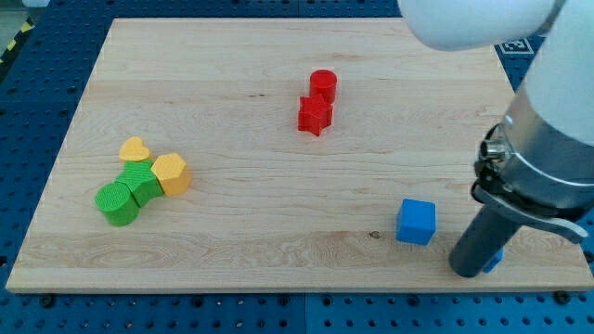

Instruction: Touch the bottom of the cube

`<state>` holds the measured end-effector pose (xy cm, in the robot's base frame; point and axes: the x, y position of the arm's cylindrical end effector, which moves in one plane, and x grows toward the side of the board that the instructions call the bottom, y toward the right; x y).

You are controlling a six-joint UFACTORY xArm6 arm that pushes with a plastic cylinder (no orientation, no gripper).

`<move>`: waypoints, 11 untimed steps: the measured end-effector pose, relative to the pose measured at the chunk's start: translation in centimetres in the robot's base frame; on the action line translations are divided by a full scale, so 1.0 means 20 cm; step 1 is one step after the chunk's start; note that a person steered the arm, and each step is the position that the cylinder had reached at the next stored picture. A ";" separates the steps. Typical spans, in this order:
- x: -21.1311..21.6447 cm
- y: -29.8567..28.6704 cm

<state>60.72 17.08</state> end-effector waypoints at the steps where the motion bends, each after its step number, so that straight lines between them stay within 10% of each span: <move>1: 0.00 0.08; 11: -0.20 -0.47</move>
